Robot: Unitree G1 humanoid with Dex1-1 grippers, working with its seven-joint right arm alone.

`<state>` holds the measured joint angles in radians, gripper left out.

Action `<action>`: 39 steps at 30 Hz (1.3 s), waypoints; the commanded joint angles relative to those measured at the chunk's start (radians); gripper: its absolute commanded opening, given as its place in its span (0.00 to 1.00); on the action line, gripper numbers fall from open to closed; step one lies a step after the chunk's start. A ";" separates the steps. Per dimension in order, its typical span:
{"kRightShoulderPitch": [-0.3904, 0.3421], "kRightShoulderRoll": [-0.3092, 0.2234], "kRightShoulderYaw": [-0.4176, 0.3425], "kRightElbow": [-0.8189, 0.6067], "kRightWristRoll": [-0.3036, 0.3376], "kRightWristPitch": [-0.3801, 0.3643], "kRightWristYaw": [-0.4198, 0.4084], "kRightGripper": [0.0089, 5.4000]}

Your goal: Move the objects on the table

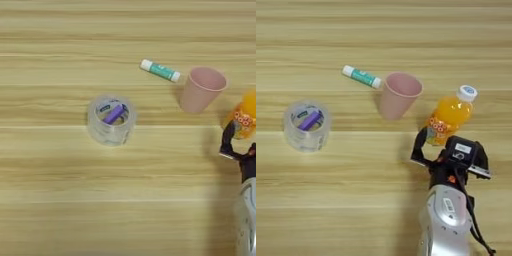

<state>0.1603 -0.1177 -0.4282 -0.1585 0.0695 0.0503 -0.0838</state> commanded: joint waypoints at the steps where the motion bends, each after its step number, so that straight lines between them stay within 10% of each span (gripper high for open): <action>1: -0.074 -0.061 -0.029 -0.009 0.023 -0.021 0.007 1.00; 39: -0.227 -0.185 -0.048 0.162 0.103 -0.024 0.132 1.00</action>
<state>0.0005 -0.2430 -0.4644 0.0143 0.1676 0.0562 0.0440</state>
